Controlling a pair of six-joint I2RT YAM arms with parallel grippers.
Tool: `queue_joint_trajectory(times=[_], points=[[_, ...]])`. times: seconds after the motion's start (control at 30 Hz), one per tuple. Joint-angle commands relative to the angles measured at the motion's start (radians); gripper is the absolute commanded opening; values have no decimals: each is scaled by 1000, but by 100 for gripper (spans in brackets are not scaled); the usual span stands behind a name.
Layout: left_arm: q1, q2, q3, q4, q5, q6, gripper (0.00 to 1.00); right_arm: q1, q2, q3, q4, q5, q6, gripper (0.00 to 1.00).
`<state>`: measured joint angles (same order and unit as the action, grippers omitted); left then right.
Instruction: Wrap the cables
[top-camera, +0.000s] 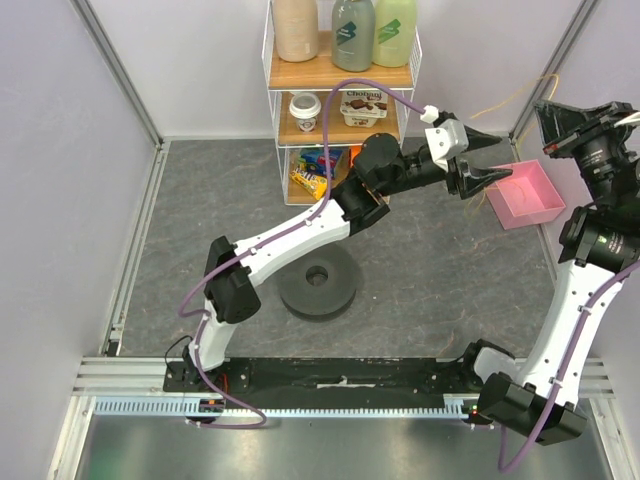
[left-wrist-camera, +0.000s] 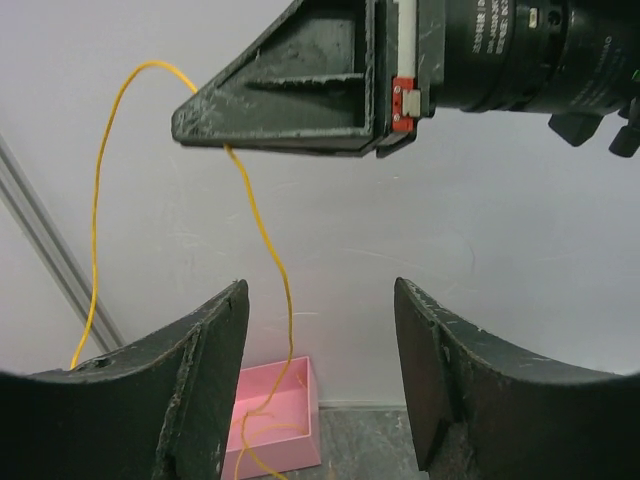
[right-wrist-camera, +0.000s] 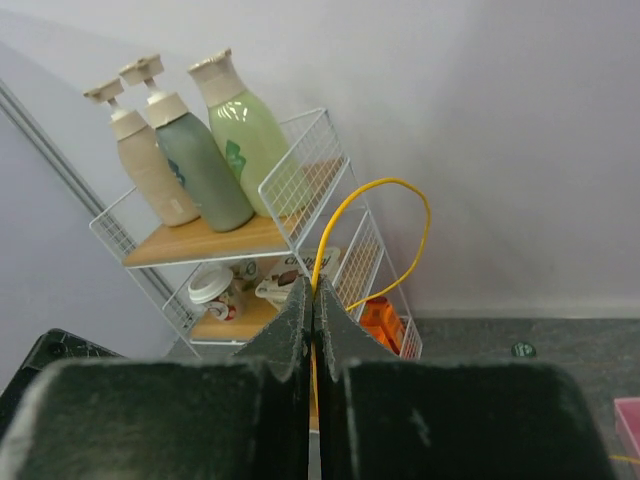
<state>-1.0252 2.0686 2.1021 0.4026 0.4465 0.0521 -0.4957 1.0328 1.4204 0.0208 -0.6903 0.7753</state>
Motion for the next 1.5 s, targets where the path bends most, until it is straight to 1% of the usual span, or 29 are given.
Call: queue_joint_trajectory(times=[0.0, 0.1, 0.27, 0.33, 0.37, 0.4, 0.43, 0.47, 0.5, 0.53, 0.57, 0.6, 0.63, 0.67, 0.7, 0.77, 0.9, 1.07, 1.13, 1.17, 1.2, 1.27, 1.33, 1.47], points=[[-25, 27, 39, 48, -35, 20, 66, -4, -27, -23, -12, -89, 30, 0], [-27, 42, 53, 42, -58, 12, 65, -4, -31, -20, 4, -124, 53, 0], [-29, 64, 88, 24, -92, 15, 57, -4, -39, -28, 13, -210, 102, 0], [-30, 68, 99, 15, -103, 15, 51, -6, -45, -43, 42, -251, 134, 0], [-29, 70, 102, 10, -107, 14, 47, -4, -50, -47, 42, -264, 139, 0], [-29, 68, 101, 8, -115, 14, 36, -4, -56, -55, 42, -271, 140, 0], [-30, 61, 98, 7, -120, 11, 22, -4, -60, -63, 38, -275, 134, 0], [-30, 55, 95, 5, -127, 5, 2, -4, -63, -69, 31, -278, 119, 5], [-29, 47, 90, 7, -129, -3, 2, -4, -62, -74, 21, -281, 105, 24], [-29, 32, 84, 7, -123, -9, 2, -4, -60, -83, 19, -284, 81, 41], [-29, 19, 78, 7, -105, -8, 2, -4, -54, -86, 18, -290, 41, 60], [-29, 4, 66, 7, -85, 5, 2, -4, -44, -87, 13, -305, -20, 76], [-29, -27, 46, 10, -81, 11, 2, -13, -30, -87, 7, -327, -87, 88], [-27, -45, 26, 16, -88, 14, 2, -26, -10, -87, 5, -353, -140, 94], [-27, -65, 9, 22, -91, 12, 2, -49, 9, -86, 5, -374, -184, 96], [-26, -91, -11, 36, -104, 14, 2, -99, 64, -86, 10, -393, -238, 98], [-21, -122, -7, 74, -140, 2, 2, -208, 176, -69, 13, -468, -349, 98], [-21, -123, 30, 85, -138, -1, 2, -357, 263, -115, 4, -483, -562, 98], [-22, -125, 39, 88, -138, 0, 2, -383, 315, -115, -18, -486, -654, 97], [-22, -123, 42, 91, -138, 2, 2, -386, 334, -106, -95, -471, -729, 96], [-21, -125, 47, 94, -140, 0, 2, -383, 354, -89, -190, -428, -848, 95], [-21, -122, 61, 100, -143, 8, 2, -357, 394, -58, -345, -324, -1037, 93], [-22, -119, 78, 117, -144, 18, 2, -336, 426, -61, -415, -249, -1135, 88], [-21, -111, 130, 143, -164, 25, 2, -297, 454, -110, -475, -128, -1280, 86]])
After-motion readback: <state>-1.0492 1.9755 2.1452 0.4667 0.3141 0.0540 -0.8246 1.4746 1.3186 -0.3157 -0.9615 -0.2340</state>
